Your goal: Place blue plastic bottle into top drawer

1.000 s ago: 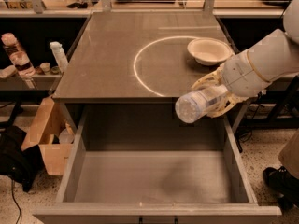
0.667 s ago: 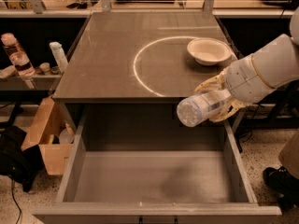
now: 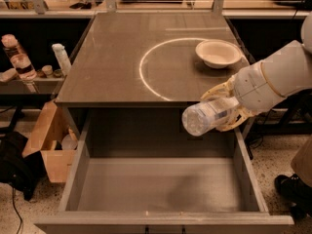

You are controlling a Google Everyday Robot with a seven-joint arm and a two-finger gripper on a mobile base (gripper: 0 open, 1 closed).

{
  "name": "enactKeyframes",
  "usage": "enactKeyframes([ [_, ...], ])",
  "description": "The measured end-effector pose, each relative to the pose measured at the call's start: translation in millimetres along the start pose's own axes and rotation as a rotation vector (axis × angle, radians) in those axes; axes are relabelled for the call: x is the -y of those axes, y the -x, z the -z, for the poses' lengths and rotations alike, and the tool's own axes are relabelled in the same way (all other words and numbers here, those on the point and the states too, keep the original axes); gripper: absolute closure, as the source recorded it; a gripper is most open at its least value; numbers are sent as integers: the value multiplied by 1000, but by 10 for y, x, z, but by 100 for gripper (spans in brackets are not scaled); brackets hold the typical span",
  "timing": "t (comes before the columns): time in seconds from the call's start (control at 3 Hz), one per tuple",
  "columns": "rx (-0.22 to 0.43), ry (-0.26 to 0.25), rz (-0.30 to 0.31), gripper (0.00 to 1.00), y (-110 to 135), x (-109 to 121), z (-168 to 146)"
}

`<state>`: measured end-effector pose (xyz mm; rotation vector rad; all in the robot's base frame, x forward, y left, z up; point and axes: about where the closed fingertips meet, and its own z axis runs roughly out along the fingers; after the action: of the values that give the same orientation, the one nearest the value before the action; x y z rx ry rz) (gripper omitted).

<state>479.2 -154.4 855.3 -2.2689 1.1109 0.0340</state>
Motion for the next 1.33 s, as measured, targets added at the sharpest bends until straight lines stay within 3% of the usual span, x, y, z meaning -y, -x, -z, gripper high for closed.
enactKeyframes([
  [0.33,-41,4,-12,100,32,-77,-25],
  [0.67,-107,19,-54,100,79,-322,-86],
  [1.0,-135,27,-83,100,98,-475,-174],
  [1.33,-94,53,-64,100,198,-529,-379],
])
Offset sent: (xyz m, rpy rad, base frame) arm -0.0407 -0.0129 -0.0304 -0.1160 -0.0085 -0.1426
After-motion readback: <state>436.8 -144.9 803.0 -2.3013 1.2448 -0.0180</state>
